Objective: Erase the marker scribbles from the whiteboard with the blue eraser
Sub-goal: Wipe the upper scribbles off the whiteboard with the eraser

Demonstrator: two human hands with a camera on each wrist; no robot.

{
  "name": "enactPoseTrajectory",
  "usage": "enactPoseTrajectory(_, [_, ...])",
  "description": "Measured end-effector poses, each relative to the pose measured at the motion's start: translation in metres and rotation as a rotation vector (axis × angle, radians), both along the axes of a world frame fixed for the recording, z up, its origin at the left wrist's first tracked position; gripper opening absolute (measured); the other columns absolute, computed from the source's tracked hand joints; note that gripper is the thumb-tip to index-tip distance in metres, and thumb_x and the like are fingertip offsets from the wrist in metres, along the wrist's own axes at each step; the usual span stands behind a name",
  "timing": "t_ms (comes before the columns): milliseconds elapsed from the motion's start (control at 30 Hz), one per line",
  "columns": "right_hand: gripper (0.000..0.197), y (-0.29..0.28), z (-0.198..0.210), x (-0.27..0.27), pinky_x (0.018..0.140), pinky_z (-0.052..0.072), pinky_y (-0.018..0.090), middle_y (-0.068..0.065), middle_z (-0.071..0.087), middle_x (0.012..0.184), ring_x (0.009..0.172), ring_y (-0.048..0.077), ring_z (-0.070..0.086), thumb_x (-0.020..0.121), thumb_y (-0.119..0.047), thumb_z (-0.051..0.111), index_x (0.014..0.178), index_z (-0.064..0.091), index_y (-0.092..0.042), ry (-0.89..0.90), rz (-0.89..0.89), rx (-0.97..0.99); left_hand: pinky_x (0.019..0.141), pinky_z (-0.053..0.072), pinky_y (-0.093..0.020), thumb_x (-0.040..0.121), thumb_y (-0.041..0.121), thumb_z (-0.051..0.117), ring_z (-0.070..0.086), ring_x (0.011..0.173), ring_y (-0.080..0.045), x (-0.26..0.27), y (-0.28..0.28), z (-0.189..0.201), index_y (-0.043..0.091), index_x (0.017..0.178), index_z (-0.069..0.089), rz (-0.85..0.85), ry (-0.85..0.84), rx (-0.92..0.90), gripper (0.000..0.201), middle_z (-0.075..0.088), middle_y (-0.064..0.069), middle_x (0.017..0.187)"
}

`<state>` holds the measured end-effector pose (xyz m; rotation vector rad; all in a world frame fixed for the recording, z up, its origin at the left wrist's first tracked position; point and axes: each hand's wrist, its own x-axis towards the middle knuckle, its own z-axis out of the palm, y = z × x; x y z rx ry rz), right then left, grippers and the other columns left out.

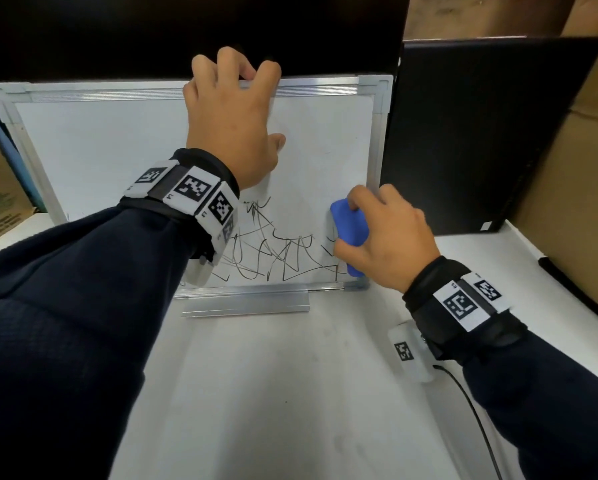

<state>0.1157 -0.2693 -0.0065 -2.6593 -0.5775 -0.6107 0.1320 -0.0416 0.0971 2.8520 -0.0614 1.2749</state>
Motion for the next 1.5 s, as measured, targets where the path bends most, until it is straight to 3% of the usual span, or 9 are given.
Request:
enactPoseTrajectory(100, [0.05,0.004,-0.005,-0.001,0.067,0.043,0.035,0.001,0.043,0.092,0.072,0.033,0.051,0.071,-0.057,0.062,0.107,0.041,-0.028,0.018,-0.047,0.043,0.097,0.038,-0.045,0.08,0.043,0.075,0.041,0.12,-0.037,0.0,0.0,0.001,0.023,0.13,0.047,0.005,-0.001,0.001,0.061,0.044,-0.012,0.131])
enactPoseTrajectory(200, [0.051,0.01,-0.022,-0.007,0.068,0.05,0.04,0.002,0.046,0.089,0.075,0.035,0.054,0.071,-0.058,0.062,0.105,0.035,-0.032,0.142,-0.006,-0.017,0.097,0.038,-0.046,0.079,0.043,0.076,0.04,0.12,-0.037,-0.001,-0.001,0.001,0.023,0.13,0.047,0.0,0.003,-0.002,0.061,0.044,-0.012,0.131])
enactPoseTrajectory(633, [0.045,0.002,-0.012,-0.001,0.063,0.038,0.031,-0.001,0.046,0.086,0.069,0.022,0.049,0.076,-0.052,0.067,0.102,0.04,-0.026,0.036,0.0,0.126,0.096,0.038,-0.046,0.08,0.044,0.075,0.041,0.12,-0.038,-0.001,0.0,0.001,0.023,0.131,0.046,0.011,0.008,0.009,0.062,0.044,-0.012,0.131])
enactPoseTrajectory(833, [0.046,0.005,-0.027,-0.006,0.067,0.052,0.039,0.0,0.046,0.088,0.073,0.031,0.055,0.073,-0.056,0.062,0.099,0.031,-0.033,0.164,0.019,0.019,0.097,0.038,-0.047,0.08,0.044,0.075,0.04,0.12,-0.038,-0.001,-0.002,0.002,0.023,0.131,0.046,0.008,0.012,0.008,0.062,0.044,-0.013,0.132])
enactPoseTrajectory(967, [0.047,0.003,-0.018,-0.001,0.068,0.046,0.036,0.0,0.045,0.092,0.073,0.029,0.052,0.076,-0.053,0.063,0.107,0.041,-0.027,0.069,0.002,0.067,0.097,0.039,-0.047,0.08,0.044,0.075,0.041,0.121,-0.038,-0.002,-0.001,0.001,0.023,0.13,0.046,0.01,0.005,0.002,0.062,0.044,-0.013,0.132])
enactPoseTrajectory(1100, [0.045,0.005,-0.022,-0.003,0.068,0.052,0.04,0.0,0.046,0.087,0.073,0.029,0.053,0.073,-0.054,0.064,0.099,0.035,-0.032,0.157,0.027,-0.002,0.097,0.039,-0.047,0.08,0.044,0.075,0.04,0.121,-0.038,-0.001,-0.002,0.002,0.023,0.13,0.046,0.009,0.006,0.004,0.062,0.044,-0.013,0.132])
enactPoseTrajectory(1267, [0.046,0.005,-0.012,0.0,0.066,0.045,0.035,0.001,0.046,0.091,0.072,0.029,0.051,0.075,-0.054,0.062,0.103,0.037,-0.028,0.073,0.017,0.088,0.097,0.038,-0.046,0.079,0.044,0.075,0.04,0.121,-0.038,-0.001,0.0,0.001,0.023,0.13,0.046,0.009,0.003,-0.001,0.062,0.044,-0.013,0.132])
enactPoseTrajectory(1400, [0.047,0.007,-0.022,-0.004,0.065,0.049,0.036,0.001,0.047,0.086,0.073,0.03,0.053,0.074,-0.053,0.067,0.095,0.03,-0.031,0.211,0.028,-0.031,0.098,0.037,-0.046,0.08,0.044,0.075,0.04,0.121,-0.038,-0.001,-0.001,0.002,0.023,0.131,0.046,0.009,0.012,0.004,0.062,0.044,-0.012,0.132])
enactPoseTrajectory(1500, [0.046,0.008,-0.019,-0.003,0.067,0.048,0.037,0.001,0.047,0.087,0.074,0.029,0.052,0.074,-0.054,0.065,0.098,0.033,-0.03,0.164,0.03,0.0,0.098,0.037,-0.046,0.079,0.044,0.075,0.04,0.121,-0.038,-0.001,0.0,0.002,0.024,0.131,0.046,0.002,0.014,0.0,0.063,0.044,-0.012,0.132])
